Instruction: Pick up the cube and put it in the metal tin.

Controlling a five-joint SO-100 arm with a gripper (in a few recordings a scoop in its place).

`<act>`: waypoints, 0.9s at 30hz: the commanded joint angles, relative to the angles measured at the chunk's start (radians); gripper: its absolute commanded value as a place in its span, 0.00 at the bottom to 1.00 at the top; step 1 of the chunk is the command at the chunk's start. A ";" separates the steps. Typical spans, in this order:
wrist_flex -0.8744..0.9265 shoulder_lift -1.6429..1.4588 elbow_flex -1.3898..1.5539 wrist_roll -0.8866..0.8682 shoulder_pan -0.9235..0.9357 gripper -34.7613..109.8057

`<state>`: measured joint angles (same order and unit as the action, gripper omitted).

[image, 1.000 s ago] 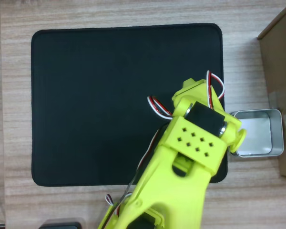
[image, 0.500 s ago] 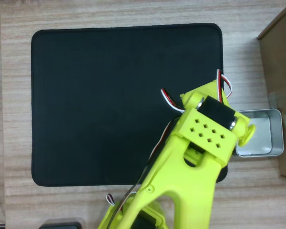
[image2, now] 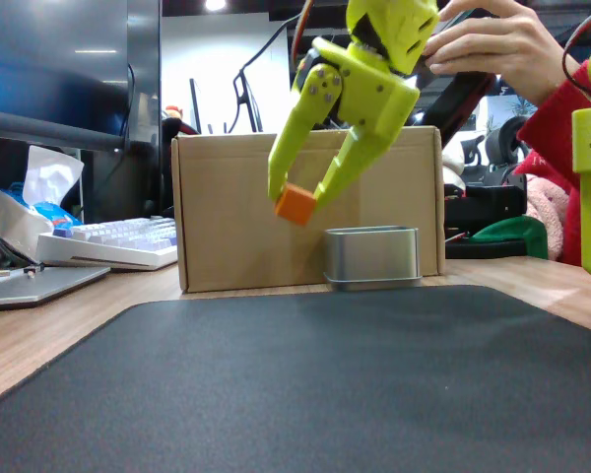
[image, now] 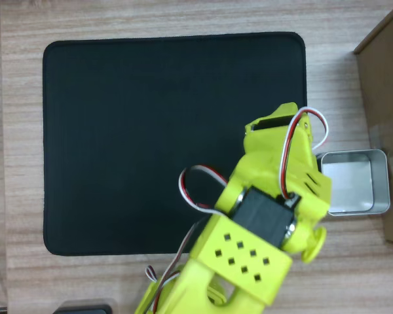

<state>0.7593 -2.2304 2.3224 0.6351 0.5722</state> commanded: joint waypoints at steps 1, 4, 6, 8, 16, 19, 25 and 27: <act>0.002 -0.080 0.018 -0.009 0.020 0.24; 0.002 -0.149 0.017 -0.021 0.063 0.24; 0.002 -0.195 0.017 -0.020 0.098 0.24; 0.002 -0.224 0.011 0.011 0.137 0.24; -0.009 -0.202 0.060 0.224 0.299 0.24; -0.087 -0.146 0.106 0.328 0.341 0.24; -0.149 -0.003 0.117 0.508 0.344 0.24; -0.166 0.031 0.117 0.555 0.350 0.24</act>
<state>0.6059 -2.1997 2.4283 1.1735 0.9050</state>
